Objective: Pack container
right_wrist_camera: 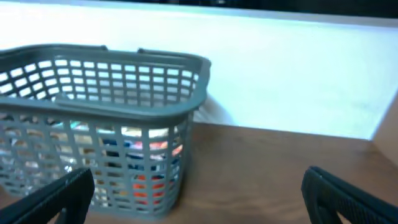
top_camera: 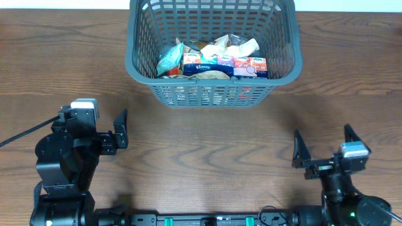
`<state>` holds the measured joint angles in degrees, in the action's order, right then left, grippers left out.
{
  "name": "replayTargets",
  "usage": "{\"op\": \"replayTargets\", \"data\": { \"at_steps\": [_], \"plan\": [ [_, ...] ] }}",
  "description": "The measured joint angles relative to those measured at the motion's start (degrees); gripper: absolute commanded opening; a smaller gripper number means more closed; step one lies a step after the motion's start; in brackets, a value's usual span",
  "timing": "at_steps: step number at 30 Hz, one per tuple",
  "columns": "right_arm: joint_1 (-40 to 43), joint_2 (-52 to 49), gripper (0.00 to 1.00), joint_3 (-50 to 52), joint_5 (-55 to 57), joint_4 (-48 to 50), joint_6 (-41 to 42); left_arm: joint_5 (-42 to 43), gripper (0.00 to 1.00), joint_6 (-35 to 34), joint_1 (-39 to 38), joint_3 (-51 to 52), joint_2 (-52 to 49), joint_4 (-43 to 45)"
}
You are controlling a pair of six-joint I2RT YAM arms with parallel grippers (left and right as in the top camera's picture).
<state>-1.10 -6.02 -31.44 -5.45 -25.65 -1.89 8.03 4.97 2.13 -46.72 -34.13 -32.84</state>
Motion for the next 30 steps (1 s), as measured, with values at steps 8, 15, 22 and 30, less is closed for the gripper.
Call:
{"op": "replayTargets", "data": {
  "at_steps": [8, 15, 22, 30],
  "plan": [
    [-1.8, 5.0, 0.99, 14.0, -0.4, 20.9, -0.2, 0.0, 0.98, 0.0, 0.0, 0.0, 0.0, 0.0],
    [-1.9, 5.2, 0.99, 22.2, 0.5, 26.4, -0.5, 0.0, 0.99, 0.0, 0.0, 0.0, 0.0, 0.0],
    [-1.9, 5.2, 0.99, 25.7, 4.2, 23.5, -0.5, 0.0, 0.99, 0.0, 0.0, 0.0, 0.0, 0.0],
    [-1.9, 5.3, 0.99, 26.4, 7.3, 13.2, -0.7, 0.0, 0.99, 0.0, 0.0, 0.0, 0.0, 0.0]
  ]
}}
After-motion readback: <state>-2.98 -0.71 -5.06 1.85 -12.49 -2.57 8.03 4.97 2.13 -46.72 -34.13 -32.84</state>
